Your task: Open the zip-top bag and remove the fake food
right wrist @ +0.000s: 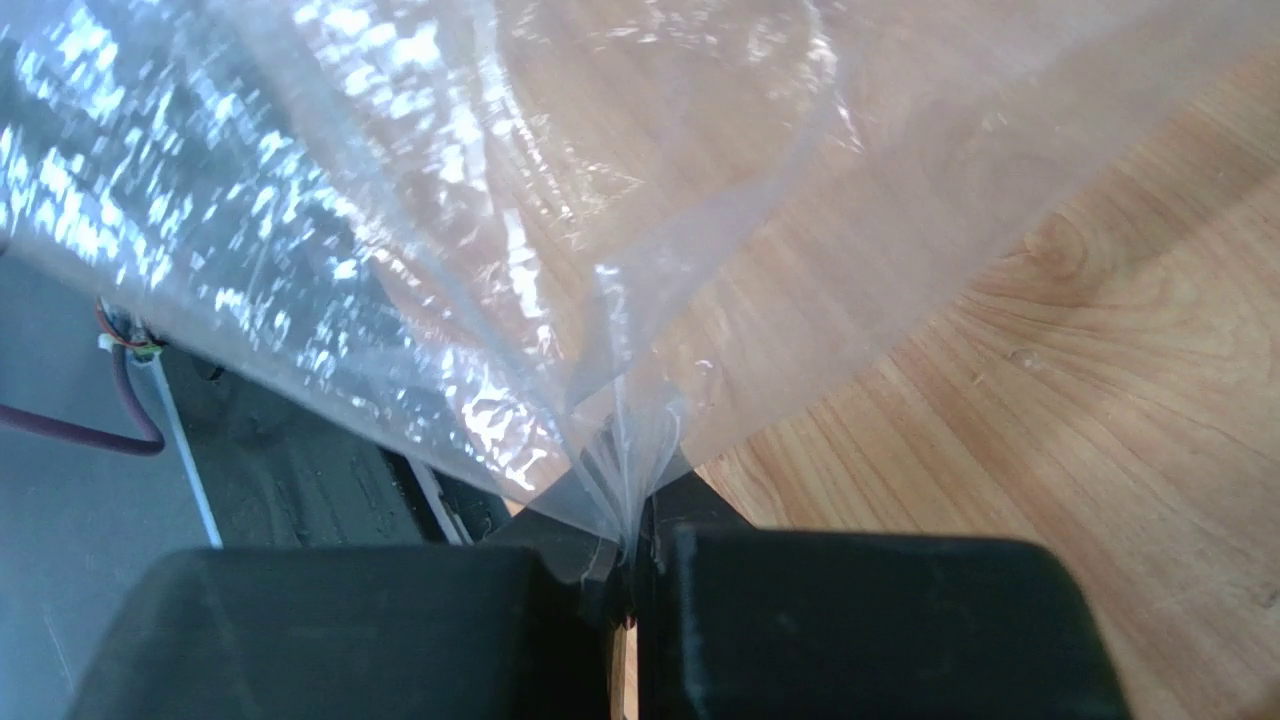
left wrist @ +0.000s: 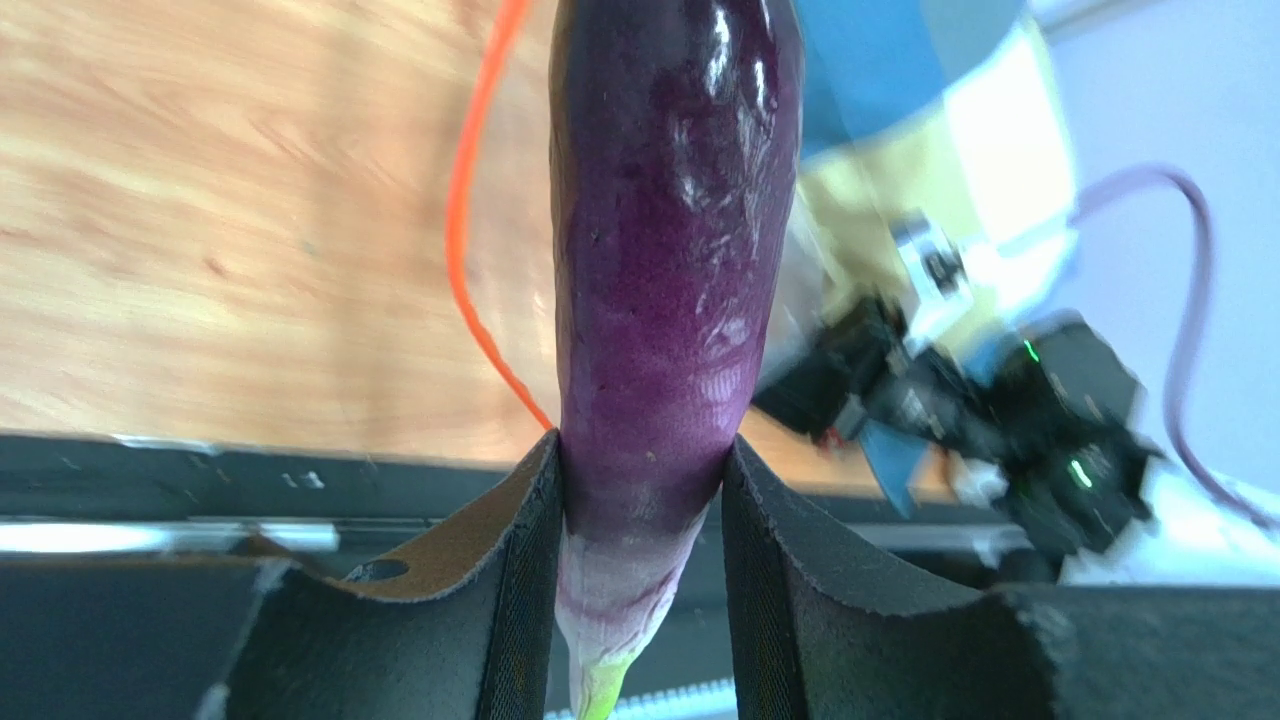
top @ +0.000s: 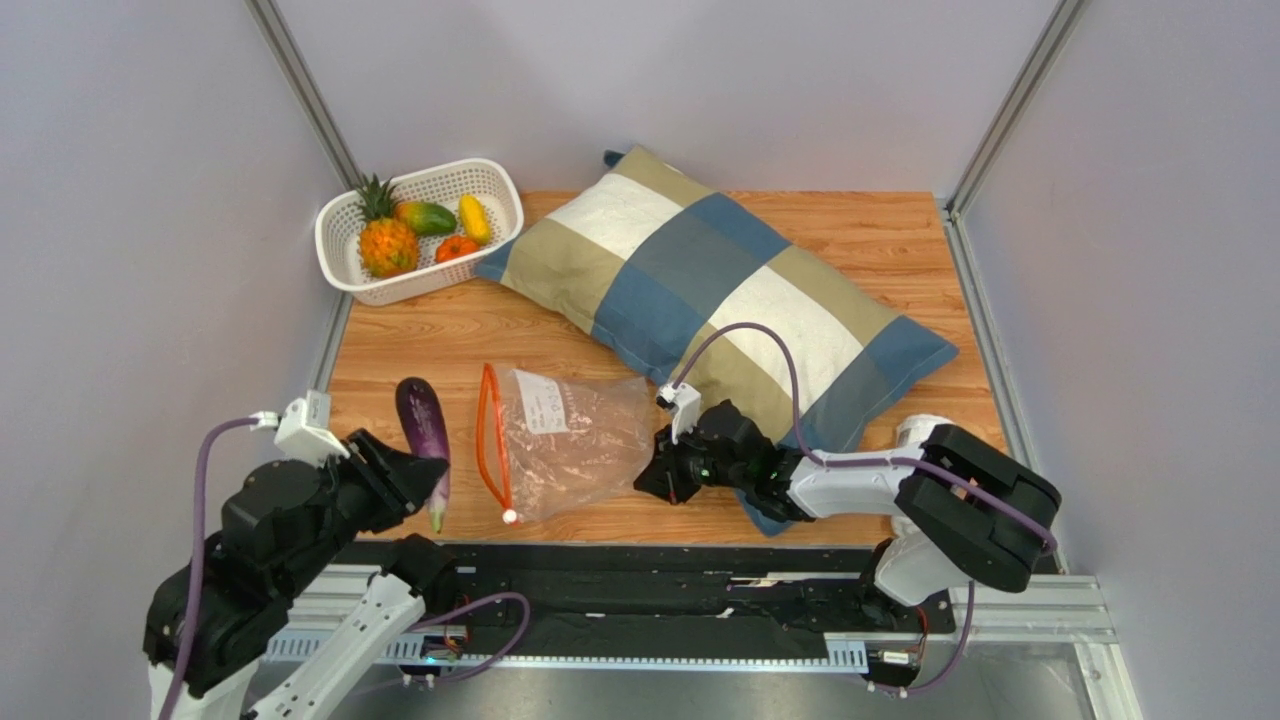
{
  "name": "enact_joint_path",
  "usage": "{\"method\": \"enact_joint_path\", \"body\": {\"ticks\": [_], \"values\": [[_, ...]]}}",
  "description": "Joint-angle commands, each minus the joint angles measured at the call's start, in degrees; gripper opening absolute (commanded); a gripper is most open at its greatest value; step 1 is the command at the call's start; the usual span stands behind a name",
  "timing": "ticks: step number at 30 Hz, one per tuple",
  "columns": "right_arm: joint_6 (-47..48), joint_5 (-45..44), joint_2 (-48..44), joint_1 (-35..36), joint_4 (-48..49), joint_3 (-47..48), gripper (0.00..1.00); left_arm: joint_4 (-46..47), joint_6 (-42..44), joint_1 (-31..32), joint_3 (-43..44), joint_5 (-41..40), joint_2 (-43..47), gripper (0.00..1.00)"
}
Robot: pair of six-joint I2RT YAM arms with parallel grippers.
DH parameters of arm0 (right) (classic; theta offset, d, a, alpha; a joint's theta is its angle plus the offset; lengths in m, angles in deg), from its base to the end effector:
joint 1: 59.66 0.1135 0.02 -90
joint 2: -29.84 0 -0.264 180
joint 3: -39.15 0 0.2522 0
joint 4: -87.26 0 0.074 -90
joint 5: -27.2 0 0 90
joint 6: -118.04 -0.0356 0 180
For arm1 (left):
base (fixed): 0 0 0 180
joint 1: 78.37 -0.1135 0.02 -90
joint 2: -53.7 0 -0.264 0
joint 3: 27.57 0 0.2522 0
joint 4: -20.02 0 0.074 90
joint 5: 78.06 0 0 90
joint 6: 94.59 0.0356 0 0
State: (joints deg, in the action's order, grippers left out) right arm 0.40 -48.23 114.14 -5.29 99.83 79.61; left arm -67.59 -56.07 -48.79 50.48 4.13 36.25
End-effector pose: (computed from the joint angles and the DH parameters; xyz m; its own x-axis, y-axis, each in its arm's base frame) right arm 0.1491 0.2234 0.1452 -0.6909 -0.1933 -0.6966 -0.6676 0.5404 0.5122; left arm -0.0069 0.0095 0.3628 -0.5462 -0.5812 -0.6031 -0.0700 0.7492 -0.6586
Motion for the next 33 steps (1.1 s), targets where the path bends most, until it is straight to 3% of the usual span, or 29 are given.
{"method": "enact_joint_path", "body": {"ticks": [1,5,7,11,12,14,20,23,27,33], "values": [[2.1,1.2,2.2,0.3,-3.1,5.4,0.00,16.6,5.6,-0.1,-3.2,-17.5,-11.9,0.00],[2.2,4.1,4.6,0.6,-3.9,7.1,0.00,33.2,13.8,-1.9,0.6,-27.5,-28.9,0.00],[1.9,4.2,5.6,1.6,-4.0,7.5,0.00,40.0,14.8,-9.3,4.8,-18.9,-39.4,0.00],[0.7,1.7,7.5,3.5,-4.6,8.4,0.00,52.3,15.7,-15.5,9.4,-15.6,-54.9,0.00],[0.5,1.6,7.6,4.1,-4.5,8.4,0.00,54.2,17.0,-18.5,10.7,-11.4,-58.1,0.00],[0.6,2.1,8.5,4.4,-4.3,8.4,0.00,57.2,18.3,-21.0,17.4,-9.7,-67.9,0.00],[-0.7,3.7,11.9,5.3,-2.5,9.2,0.00,59.4,16.0,-31.0,36.0,1.0,-90.5,0.00],[-0.9,2.2,12.2,6.5,-2.2,9.5,0.01,51.9,16.2,-32.0,50.5,0.4,-102.0,0.00],[-1.5,-1.3,11.7,6.5,-5.0,10.7,0.04,44.6,11.3,-34.9,68.5,6.1,-115.0,0.00],[-2.0,-7.4,11.4,6.5,-11.0,14.3,0.09,41.9,7.5,-37.4,75.2,10.2,-125.2,0.00]]}}
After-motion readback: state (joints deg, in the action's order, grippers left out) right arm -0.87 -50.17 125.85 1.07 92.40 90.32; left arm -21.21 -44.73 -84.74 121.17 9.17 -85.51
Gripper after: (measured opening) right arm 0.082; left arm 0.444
